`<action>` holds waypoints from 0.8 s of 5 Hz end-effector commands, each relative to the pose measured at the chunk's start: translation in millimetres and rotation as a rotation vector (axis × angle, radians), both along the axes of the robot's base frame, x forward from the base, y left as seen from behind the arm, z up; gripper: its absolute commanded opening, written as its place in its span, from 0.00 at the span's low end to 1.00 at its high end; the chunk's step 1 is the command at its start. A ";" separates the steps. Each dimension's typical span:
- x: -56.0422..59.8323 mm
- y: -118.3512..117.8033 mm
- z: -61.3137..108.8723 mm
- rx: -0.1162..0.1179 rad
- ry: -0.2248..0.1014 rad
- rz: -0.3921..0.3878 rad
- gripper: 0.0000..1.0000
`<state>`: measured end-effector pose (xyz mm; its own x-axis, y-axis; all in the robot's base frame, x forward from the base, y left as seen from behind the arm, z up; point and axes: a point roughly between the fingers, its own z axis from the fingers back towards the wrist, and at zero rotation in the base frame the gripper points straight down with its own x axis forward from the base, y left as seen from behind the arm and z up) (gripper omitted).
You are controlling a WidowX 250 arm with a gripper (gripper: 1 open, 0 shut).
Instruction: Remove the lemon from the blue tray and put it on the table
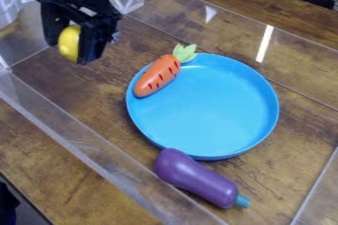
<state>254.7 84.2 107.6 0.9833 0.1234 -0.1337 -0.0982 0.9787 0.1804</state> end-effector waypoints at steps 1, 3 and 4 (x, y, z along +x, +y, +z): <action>16.0 -7.7 14.0 0.013 -0.046 -0.018 0.00; 28.6 -19.2 7.8 0.016 -0.036 0.006 1.00; 24.9 -10.2 6.1 0.012 -0.031 0.046 1.00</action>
<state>274.0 67.9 101.5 0.9776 0.1454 -0.1522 -0.1157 0.9752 0.1886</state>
